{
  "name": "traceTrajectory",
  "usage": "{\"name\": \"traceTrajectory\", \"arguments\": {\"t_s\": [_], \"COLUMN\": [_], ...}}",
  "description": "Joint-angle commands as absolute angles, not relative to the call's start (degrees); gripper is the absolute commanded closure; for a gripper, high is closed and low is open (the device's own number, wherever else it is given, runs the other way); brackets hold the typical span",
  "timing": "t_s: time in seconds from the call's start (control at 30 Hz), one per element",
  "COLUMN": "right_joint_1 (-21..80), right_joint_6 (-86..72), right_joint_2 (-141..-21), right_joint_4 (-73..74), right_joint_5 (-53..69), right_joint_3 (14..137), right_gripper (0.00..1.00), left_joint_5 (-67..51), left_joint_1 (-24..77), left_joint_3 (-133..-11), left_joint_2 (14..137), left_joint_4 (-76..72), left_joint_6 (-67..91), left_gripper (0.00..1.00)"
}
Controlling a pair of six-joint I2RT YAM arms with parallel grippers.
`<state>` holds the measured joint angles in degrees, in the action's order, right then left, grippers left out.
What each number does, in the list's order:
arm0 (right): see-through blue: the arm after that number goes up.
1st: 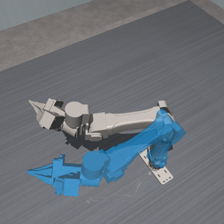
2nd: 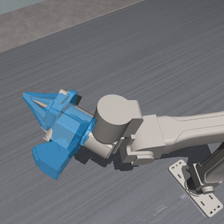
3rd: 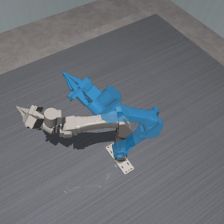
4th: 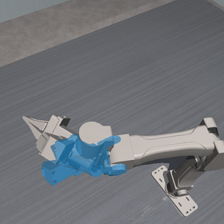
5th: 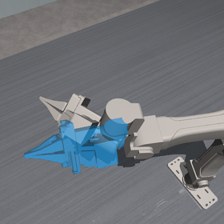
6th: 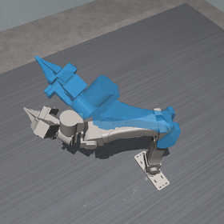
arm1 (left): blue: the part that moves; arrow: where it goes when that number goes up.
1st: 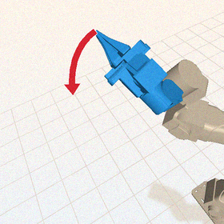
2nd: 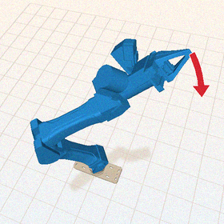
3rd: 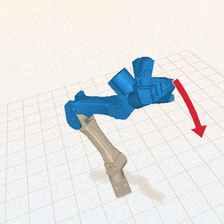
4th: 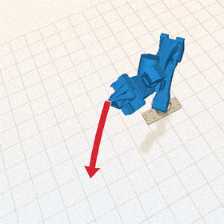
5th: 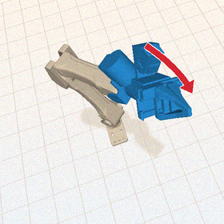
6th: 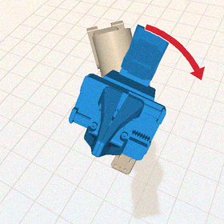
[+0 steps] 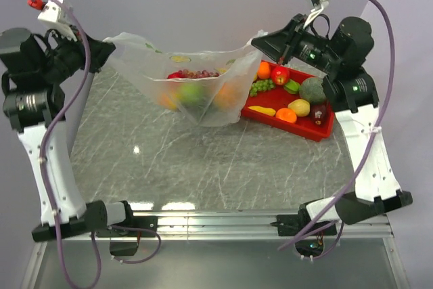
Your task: Place the fake fruits into the plastic bag and tie a complex knot
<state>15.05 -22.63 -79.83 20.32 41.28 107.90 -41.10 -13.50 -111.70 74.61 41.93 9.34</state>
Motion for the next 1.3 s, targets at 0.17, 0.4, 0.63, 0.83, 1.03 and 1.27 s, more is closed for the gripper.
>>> {"name": "traceTrajectory", "arguments": {"t_s": [0.17, 0.4, 0.63, 0.83, 1.03, 1.27], "right_joint_1": [15.6, 16.3, 16.5, 17.3, 19.8, 22.2], "right_joint_6": [-11.0, 2.7, 5.1, 7.3, 12.2, 18.1], "right_joint_2": [-81.0, -88.3, -82.6, -79.5, -79.5, -80.2], "right_joint_4": [25.9, 37.5, 37.8, 37.9, 39.3, 41.5], "right_joint_5": [38.4, 40.3, 44.1, 44.2, 40.0, 35.6], "right_joint_3": [96.0, 96.3, 98.7, 98.7, 98.0, 99.9], "right_gripper": [1.0, 1.0, 1.0, 1.0, 1.0, 1.0], "left_joint_5": [-39.2, -36.1, -33.4, -35.2, -35.9, -43.7], "left_joint_1": [-13.8, -13.8, -13.7, -13.8, -13.8, -13.5], "left_joint_3": [-89.7, -73.1, -85.3, -95.9, -94.9, -96.5], "left_joint_2": [66.4, 63.7, 65.6, 68.0, 68.3, 65.7], "left_joint_4": [36.5, 39.3, 44.2, 43.7, 46.1, 42.4], "left_joint_6": [7.2, 3.0, -1.9, -2.4, -6.9, -7.5], "left_gripper": [1.0, 1.0, 1.0, 0.87, 0.48, 0.1]}}
